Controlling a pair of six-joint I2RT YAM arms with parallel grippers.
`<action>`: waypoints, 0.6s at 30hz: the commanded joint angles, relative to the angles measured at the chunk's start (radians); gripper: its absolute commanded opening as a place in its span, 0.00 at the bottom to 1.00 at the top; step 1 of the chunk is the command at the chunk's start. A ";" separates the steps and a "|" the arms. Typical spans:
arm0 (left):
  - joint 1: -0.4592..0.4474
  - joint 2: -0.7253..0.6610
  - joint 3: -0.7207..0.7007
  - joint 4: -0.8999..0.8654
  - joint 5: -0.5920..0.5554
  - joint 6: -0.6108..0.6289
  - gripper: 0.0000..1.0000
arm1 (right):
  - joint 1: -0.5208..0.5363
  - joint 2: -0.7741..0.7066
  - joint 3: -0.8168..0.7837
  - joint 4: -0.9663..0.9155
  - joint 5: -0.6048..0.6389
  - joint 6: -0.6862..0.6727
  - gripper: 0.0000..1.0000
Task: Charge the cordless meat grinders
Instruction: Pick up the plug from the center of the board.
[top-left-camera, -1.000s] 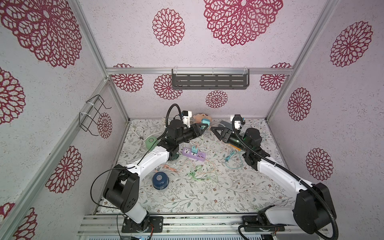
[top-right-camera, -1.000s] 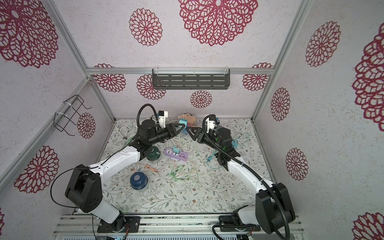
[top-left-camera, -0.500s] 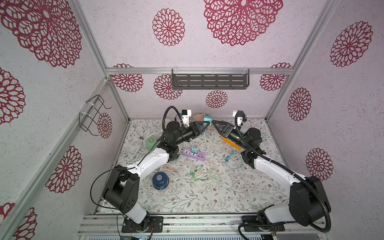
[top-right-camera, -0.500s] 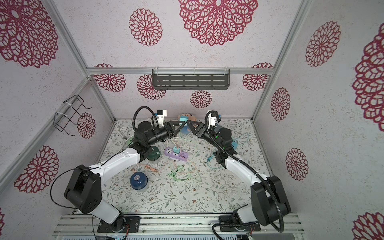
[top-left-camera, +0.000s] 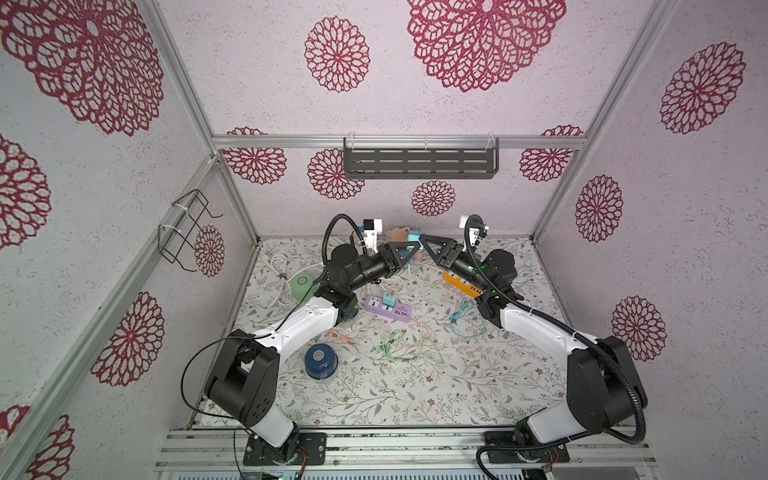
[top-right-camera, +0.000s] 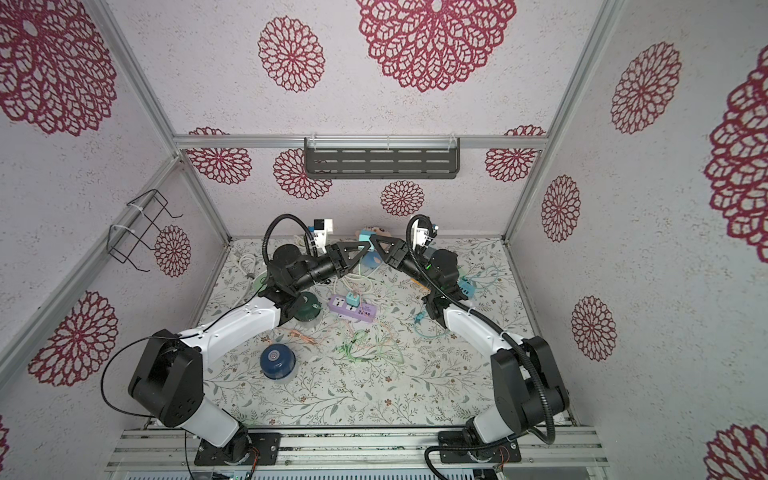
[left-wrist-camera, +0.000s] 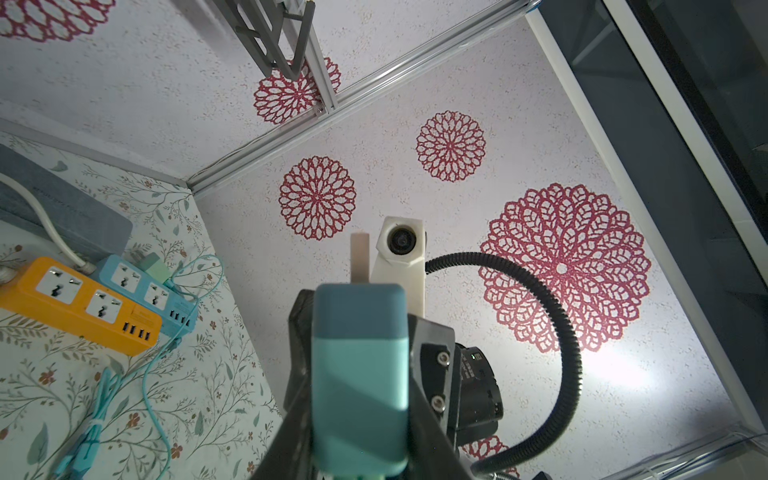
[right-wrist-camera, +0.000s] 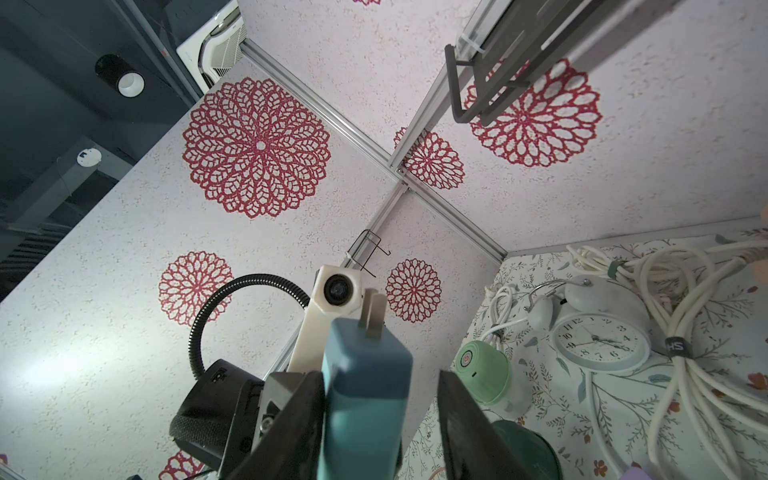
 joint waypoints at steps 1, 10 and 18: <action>-0.007 -0.016 -0.006 0.054 0.018 -0.012 0.09 | 0.000 0.009 0.043 0.083 -0.037 0.025 0.40; -0.008 -0.003 -0.009 0.065 0.027 -0.020 0.13 | 0.000 0.043 0.061 0.155 -0.094 0.094 0.20; -0.002 -0.028 -0.005 -0.019 0.014 0.019 0.62 | -0.010 0.048 0.068 0.160 -0.153 0.125 0.07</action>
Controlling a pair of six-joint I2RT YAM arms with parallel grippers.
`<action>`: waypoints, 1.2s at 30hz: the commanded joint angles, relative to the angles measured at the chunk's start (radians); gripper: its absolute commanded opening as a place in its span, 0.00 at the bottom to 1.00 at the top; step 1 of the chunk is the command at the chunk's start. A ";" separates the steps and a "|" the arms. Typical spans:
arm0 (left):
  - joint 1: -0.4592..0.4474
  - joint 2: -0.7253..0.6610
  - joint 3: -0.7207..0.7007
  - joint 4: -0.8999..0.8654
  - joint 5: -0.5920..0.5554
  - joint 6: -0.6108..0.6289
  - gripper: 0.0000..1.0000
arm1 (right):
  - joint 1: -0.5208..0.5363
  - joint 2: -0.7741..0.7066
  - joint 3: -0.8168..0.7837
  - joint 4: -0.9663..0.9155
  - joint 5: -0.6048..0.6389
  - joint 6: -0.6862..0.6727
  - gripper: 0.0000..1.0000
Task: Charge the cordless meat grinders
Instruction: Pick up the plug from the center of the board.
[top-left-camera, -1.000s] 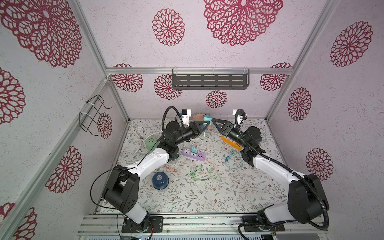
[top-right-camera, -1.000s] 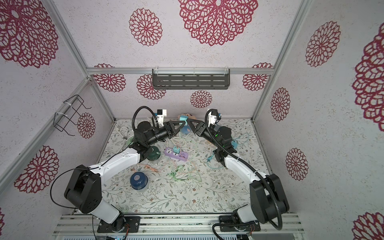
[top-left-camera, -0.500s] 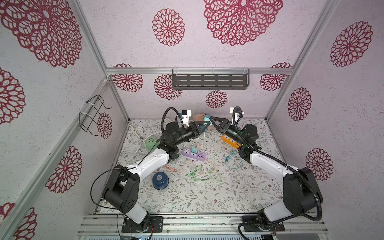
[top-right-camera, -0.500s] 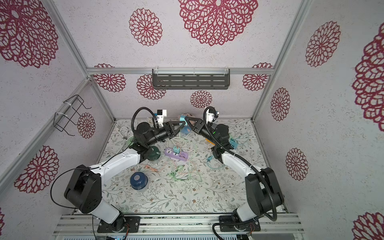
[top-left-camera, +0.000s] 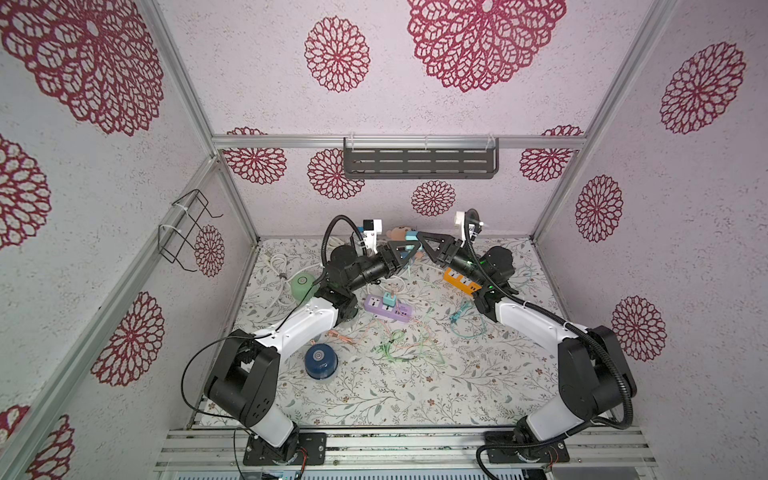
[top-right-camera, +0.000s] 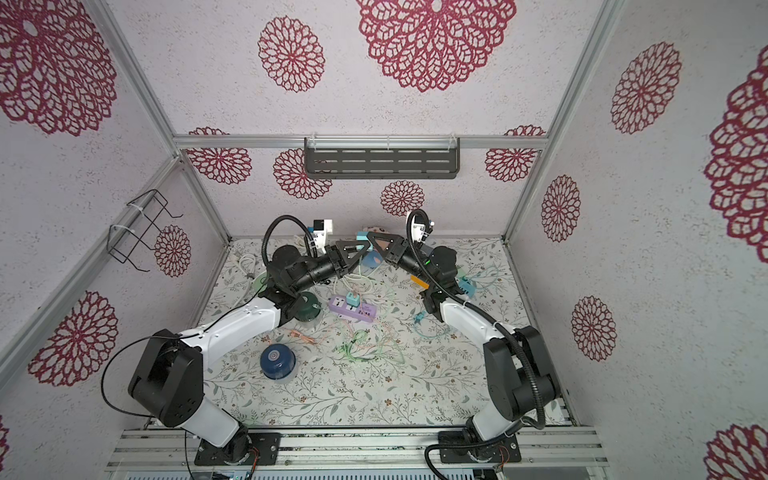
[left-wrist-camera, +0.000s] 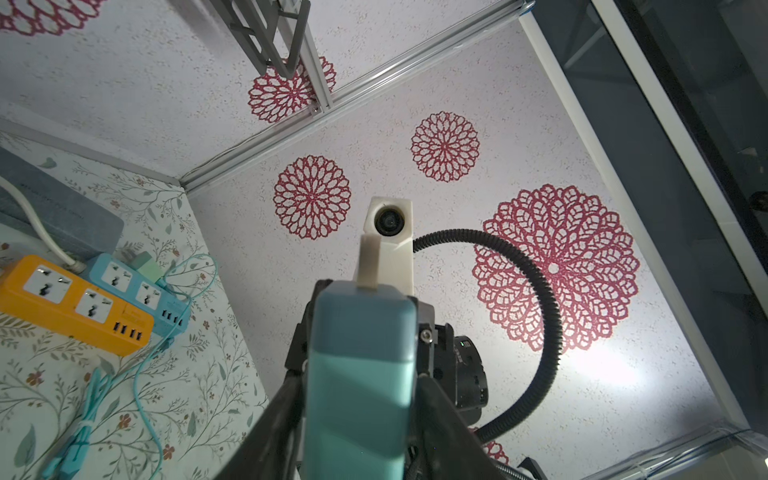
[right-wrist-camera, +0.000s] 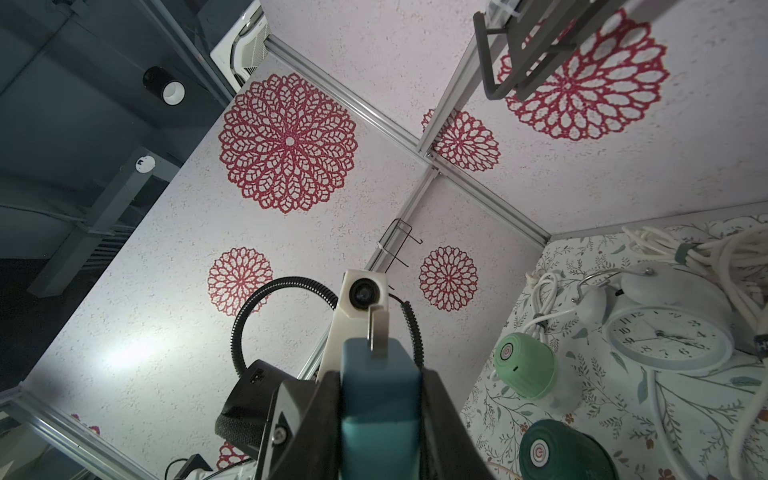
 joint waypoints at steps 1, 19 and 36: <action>0.000 -0.042 0.007 -0.064 0.002 0.040 0.66 | -0.014 -0.027 0.031 0.039 -0.054 -0.015 0.06; 0.083 -0.095 0.180 -0.697 0.330 0.425 0.72 | -0.066 -0.147 0.176 -0.841 -0.310 -0.503 0.00; 0.085 -0.051 0.200 -0.779 0.433 0.515 0.67 | -0.058 -0.152 0.145 -0.753 -0.382 -0.418 0.00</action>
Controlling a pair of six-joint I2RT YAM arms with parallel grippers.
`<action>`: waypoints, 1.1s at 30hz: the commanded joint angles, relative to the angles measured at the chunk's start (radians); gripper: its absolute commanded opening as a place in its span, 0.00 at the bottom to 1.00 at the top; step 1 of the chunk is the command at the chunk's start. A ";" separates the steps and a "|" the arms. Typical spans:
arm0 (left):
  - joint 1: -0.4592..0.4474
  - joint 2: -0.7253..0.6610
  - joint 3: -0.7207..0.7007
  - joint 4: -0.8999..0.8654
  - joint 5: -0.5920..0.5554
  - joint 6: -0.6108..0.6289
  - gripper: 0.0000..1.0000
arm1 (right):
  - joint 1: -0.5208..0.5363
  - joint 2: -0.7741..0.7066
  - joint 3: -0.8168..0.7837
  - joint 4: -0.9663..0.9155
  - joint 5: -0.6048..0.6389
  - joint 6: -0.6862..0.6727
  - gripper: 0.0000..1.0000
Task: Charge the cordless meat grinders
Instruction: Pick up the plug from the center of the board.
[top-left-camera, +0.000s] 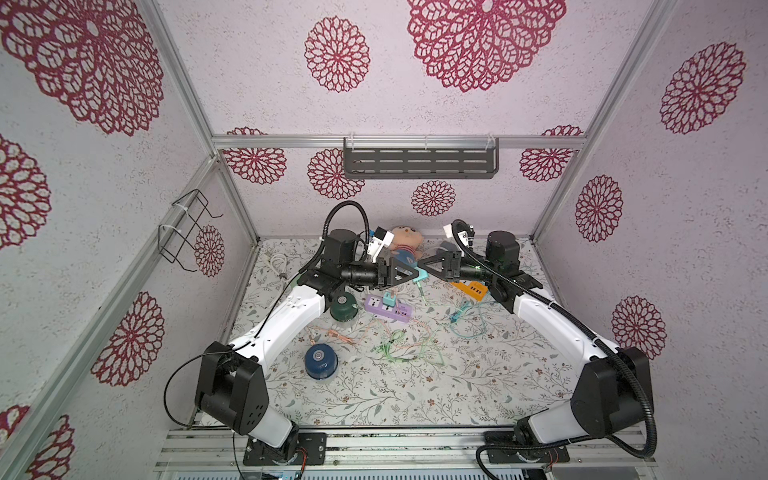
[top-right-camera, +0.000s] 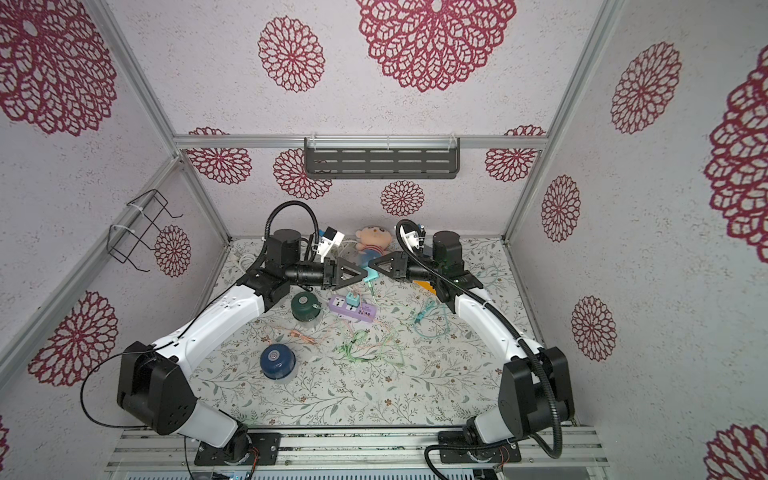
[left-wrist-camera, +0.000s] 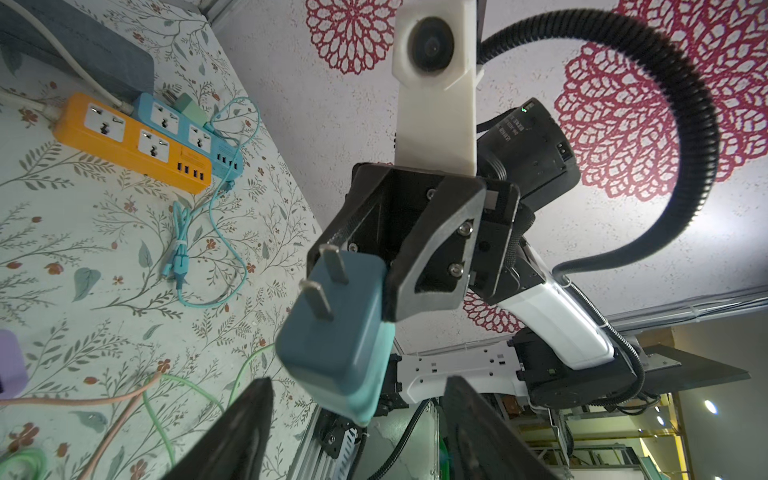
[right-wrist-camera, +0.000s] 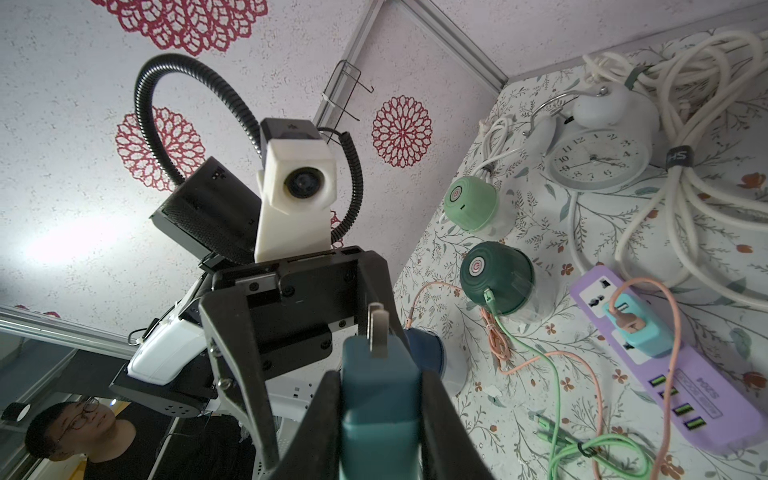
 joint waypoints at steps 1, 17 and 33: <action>0.006 0.005 0.013 0.032 0.030 0.011 0.65 | 0.011 -0.040 0.009 0.061 -0.041 0.016 0.00; 0.009 0.025 -0.004 0.141 0.070 -0.079 0.30 | 0.038 -0.028 0.012 -0.025 -0.068 -0.041 0.01; 0.009 0.000 -0.262 0.961 -0.275 -0.550 0.06 | 0.014 -0.179 -0.283 0.751 0.293 0.286 0.80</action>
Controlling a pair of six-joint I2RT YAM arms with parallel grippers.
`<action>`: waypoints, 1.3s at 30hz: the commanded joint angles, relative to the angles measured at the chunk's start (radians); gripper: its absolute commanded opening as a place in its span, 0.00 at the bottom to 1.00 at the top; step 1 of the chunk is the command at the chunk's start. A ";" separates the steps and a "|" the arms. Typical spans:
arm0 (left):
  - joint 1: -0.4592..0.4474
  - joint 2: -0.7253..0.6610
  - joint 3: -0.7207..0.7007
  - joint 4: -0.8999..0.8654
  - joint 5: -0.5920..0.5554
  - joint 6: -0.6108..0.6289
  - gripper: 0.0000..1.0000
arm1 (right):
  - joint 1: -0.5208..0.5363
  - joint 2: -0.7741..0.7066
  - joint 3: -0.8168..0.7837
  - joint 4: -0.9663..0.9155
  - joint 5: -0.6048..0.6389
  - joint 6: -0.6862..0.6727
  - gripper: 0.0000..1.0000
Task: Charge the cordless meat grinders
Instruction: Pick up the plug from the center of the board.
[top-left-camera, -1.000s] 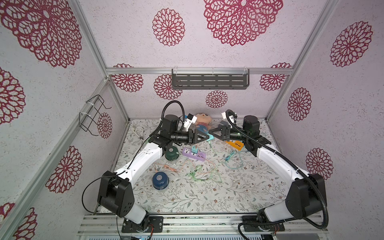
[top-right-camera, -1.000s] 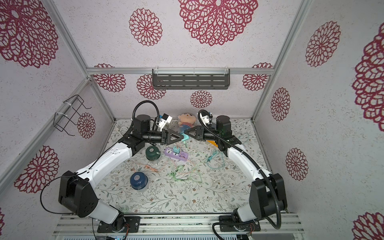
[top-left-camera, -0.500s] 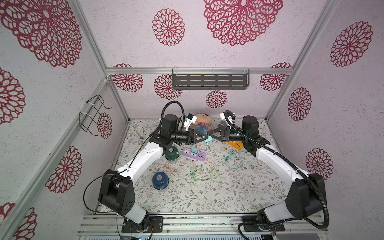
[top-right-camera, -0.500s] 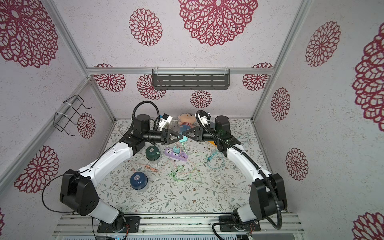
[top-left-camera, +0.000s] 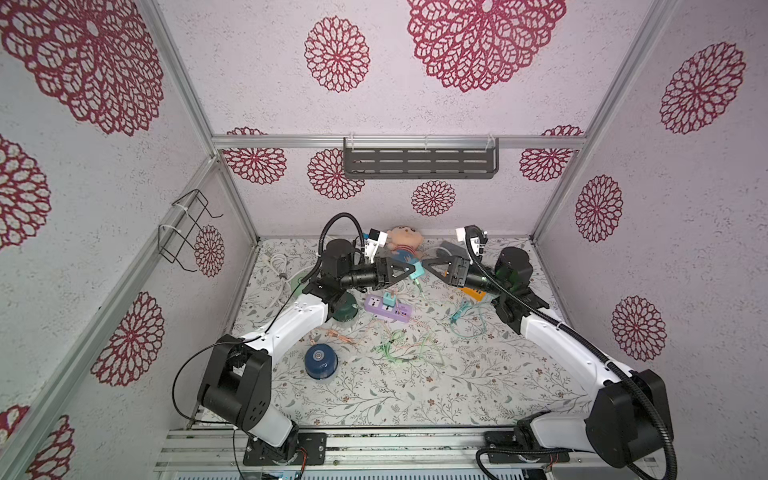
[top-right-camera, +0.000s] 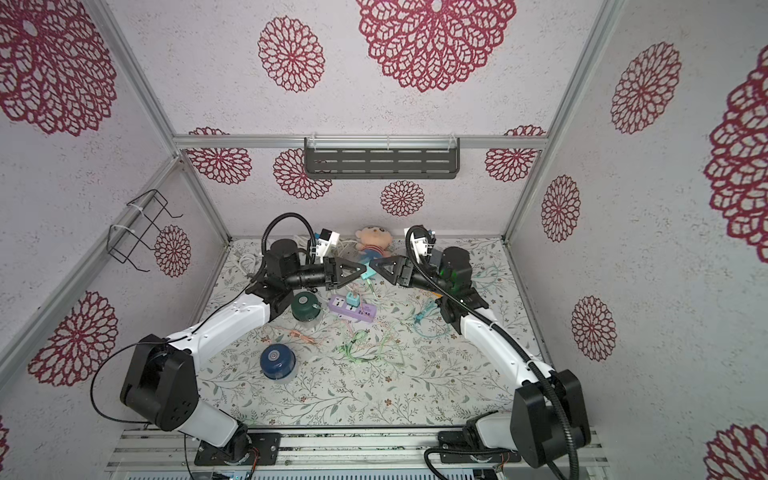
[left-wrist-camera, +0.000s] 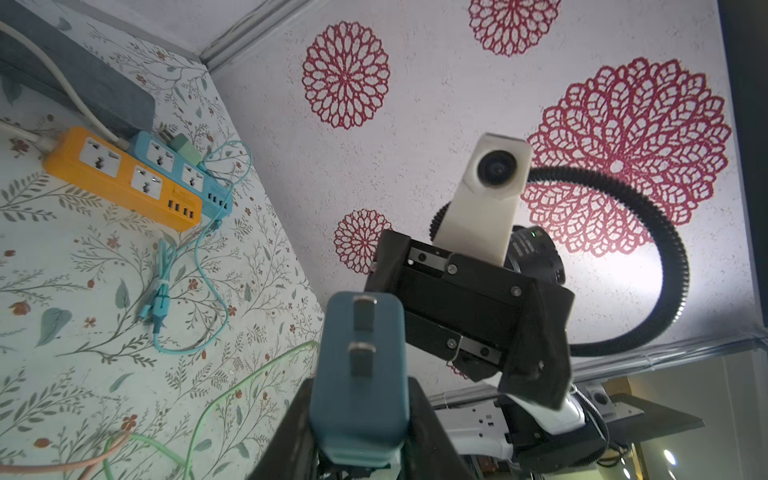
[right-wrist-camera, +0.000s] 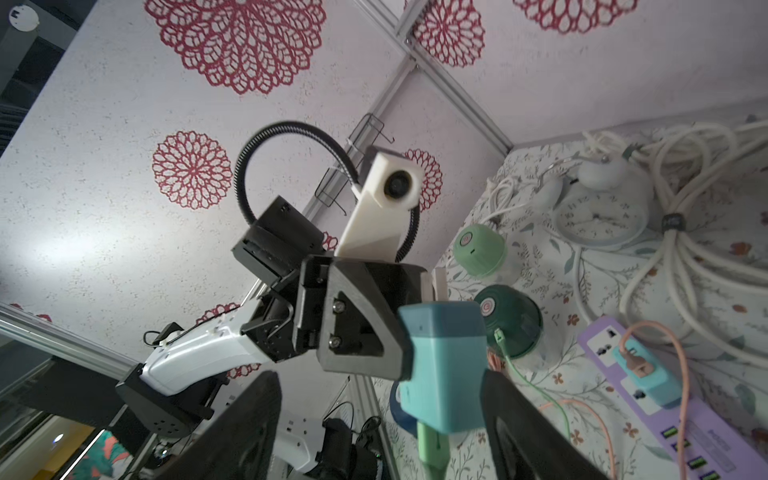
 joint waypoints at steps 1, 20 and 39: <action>0.001 -0.017 -0.055 0.451 -0.182 -0.201 0.05 | -0.005 -0.007 -0.056 0.404 0.126 0.167 0.80; -0.036 -0.014 -0.023 0.465 -0.247 -0.180 0.00 | -0.004 0.258 0.032 0.823 0.067 0.411 0.81; -0.041 0.014 -0.029 0.484 -0.269 -0.163 0.00 | 0.106 0.312 0.131 0.663 0.129 0.327 0.49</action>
